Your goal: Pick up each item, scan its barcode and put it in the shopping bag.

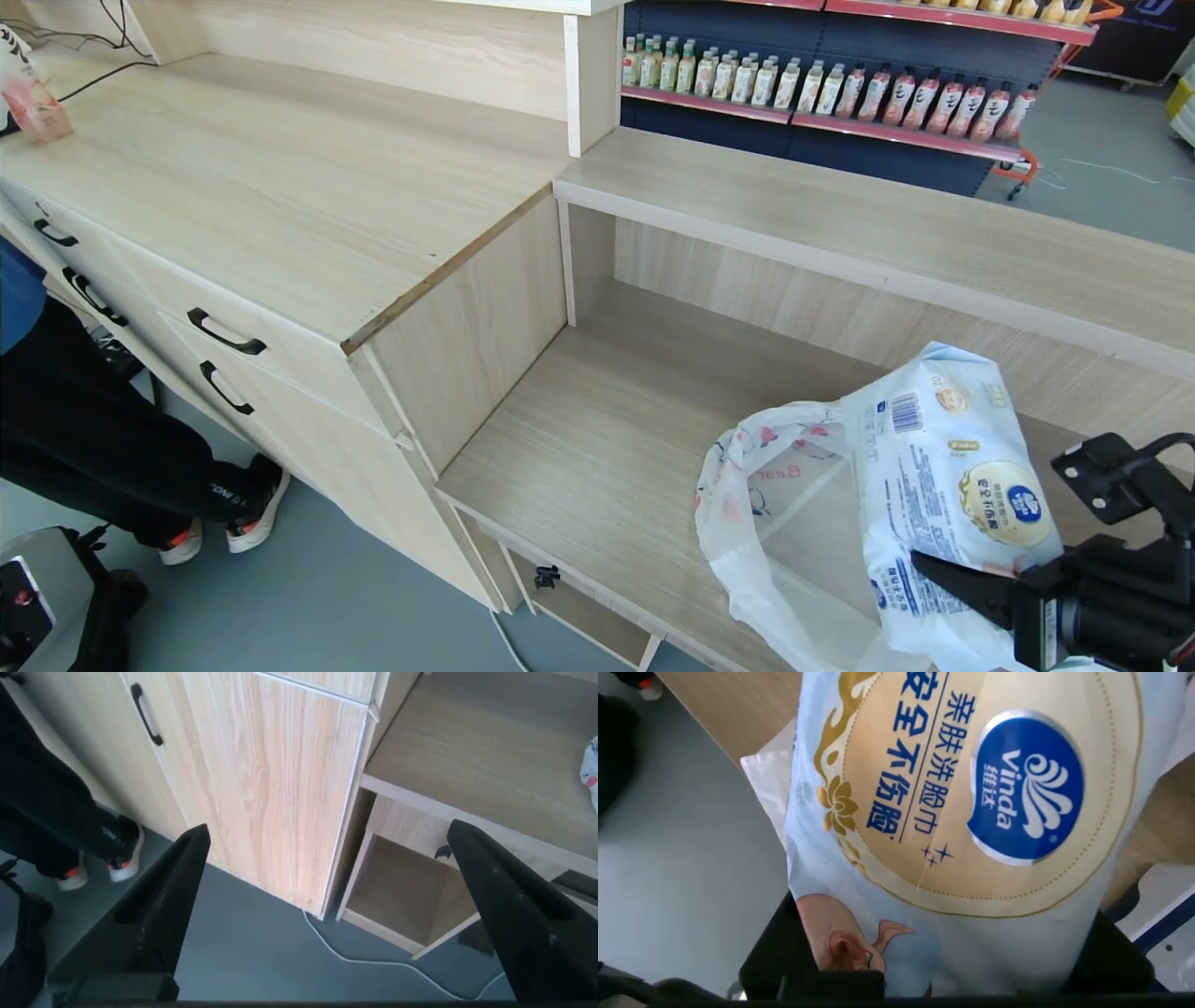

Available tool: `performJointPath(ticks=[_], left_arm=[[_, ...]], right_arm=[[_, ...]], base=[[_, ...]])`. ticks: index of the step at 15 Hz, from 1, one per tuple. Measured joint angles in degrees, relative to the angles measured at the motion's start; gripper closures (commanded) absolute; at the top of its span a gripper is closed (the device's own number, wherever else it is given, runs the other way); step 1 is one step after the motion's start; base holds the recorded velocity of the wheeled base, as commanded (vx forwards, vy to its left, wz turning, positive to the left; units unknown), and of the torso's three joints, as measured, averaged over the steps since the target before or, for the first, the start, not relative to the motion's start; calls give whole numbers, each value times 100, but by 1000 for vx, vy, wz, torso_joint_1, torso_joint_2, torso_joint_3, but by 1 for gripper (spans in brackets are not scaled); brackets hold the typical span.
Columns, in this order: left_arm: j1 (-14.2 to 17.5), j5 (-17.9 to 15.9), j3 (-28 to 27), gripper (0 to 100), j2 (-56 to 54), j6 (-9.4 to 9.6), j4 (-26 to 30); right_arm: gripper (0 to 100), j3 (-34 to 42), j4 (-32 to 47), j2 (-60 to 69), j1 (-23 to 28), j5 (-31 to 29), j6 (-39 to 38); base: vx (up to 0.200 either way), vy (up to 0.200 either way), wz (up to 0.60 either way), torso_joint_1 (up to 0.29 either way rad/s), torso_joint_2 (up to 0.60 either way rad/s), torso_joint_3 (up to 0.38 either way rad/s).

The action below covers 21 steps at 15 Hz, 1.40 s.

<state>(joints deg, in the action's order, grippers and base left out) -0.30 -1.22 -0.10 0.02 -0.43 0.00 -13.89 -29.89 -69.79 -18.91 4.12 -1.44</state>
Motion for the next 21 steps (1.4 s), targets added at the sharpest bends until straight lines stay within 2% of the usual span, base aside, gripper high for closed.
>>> performJointPath(ticks=[4,6,14,16,21], left_arm=[[4,-1,0,0,0,0,0],[4,-1,0,0,0,0,0],[4,0,0,0,0,2,0],[4,-1,0,0,0,0,0],[0,0,0,0,0,0,0]], right_arm=[[100,319,-1623,-1075,11,-7,-107],[100,424,-2192,-1590,-5,-7,-143],[100,389,-3467,-2905,-146,-13,-318],[100,265,-3533,-3133,-302,-10,-542],[100,347,-3493,-3522,-462,-57,-525]], base=[[0,0,0,0,0,0],[0,0,0,0,0,0],[0,0,0,0,0,0],[0,0,0,0,0,0],[0,0,0,0,0,0]])
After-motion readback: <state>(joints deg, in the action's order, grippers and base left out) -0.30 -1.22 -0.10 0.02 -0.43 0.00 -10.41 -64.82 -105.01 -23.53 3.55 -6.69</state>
